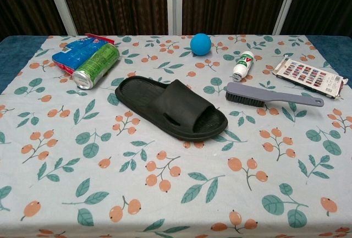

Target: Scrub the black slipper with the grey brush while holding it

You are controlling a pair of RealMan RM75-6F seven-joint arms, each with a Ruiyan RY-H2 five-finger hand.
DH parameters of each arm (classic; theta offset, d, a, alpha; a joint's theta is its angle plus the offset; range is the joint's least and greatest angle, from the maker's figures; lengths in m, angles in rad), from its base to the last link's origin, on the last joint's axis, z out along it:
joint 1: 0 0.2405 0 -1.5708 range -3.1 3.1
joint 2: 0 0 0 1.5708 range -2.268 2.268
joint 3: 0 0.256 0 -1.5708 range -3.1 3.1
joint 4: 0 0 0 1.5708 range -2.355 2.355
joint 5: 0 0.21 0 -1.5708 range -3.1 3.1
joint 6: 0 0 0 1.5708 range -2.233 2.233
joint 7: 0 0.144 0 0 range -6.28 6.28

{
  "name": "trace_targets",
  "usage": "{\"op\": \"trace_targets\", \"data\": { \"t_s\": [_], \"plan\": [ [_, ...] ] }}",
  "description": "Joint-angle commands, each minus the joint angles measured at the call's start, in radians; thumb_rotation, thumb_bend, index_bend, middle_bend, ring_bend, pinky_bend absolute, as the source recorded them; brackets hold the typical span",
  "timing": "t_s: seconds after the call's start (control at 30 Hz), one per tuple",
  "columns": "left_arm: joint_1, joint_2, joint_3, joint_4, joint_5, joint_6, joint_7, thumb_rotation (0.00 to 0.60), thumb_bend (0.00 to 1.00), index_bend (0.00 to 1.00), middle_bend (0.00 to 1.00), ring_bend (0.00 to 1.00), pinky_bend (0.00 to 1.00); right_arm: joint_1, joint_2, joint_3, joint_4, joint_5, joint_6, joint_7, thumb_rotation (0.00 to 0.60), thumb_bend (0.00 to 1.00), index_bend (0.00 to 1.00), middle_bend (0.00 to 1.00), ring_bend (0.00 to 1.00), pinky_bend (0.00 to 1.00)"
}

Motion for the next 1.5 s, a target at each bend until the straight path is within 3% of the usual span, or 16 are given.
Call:
{"op": "trace_targets", "data": {
  "t_s": [0.03,0.33,0.47,0.7,0.9,1.13,1.37,1.5],
  "plan": [
    [0.002,-0.008,0.0,0.009,0.0,0.006,0.001,0.6,0.19,0.16,0.16,0.11,0.16,0.0,0.004,-0.003,-0.005,-0.001,-0.004,0.004,0.6,0.14,0.01,0.18,0.05,0.08],
    [0.012,-0.02,-0.002,0.024,0.007,0.032,-0.003,0.6,0.19,0.17,0.16,0.11,0.16,0.01,0.016,-0.004,-0.019,-0.005,-0.023,0.016,0.6,0.15,0.01,0.18,0.06,0.09],
    [0.012,-0.026,-0.005,0.028,0.006,0.034,-0.011,0.6,0.19,0.17,0.16,0.11,0.16,0.077,0.024,0.016,-0.03,0.011,-0.124,0.021,0.6,0.14,0.01,0.21,0.09,0.15],
    [0.019,-0.037,0.006,0.052,0.008,0.029,-0.036,0.6,0.19,0.17,0.16,0.11,0.16,0.283,-0.039,0.082,0.013,0.155,-0.457,-0.01,0.6,0.11,0.03,0.26,0.13,0.19],
    [0.02,-0.045,0.01,0.067,0.009,0.023,-0.058,0.6,0.19,0.16,0.16,0.11,0.16,0.406,-0.15,0.105,0.109,0.299,-0.654,-0.051,0.6,0.1,0.14,0.26,0.13,0.19],
    [0.02,-0.052,0.014,0.097,0.01,0.015,-0.093,0.6,0.19,0.17,0.16,0.11,0.16,0.496,-0.24,0.12,0.201,0.437,-0.759,-0.108,0.6,0.1,0.24,0.31,0.16,0.19],
    [0.028,-0.073,0.018,0.131,0.006,0.015,-0.123,0.6,0.19,0.16,0.16,0.11,0.16,0.557,-0.254,0.121,0.212,0.55,-0.826,-0.141,0.6,0.13,0.37,0.43,0.3,0.28],
    [0.029,-0.08,0.02,0.144,0.007,0.012,-0.132,0.6,0.19,0.16,0.16,0.1,0.16,0.584,-0.258,0.109,0.215,0.598,-0.839,-0.168,0.6,0.14,0.38,0.43,0.3,0.29]
  ]
}}
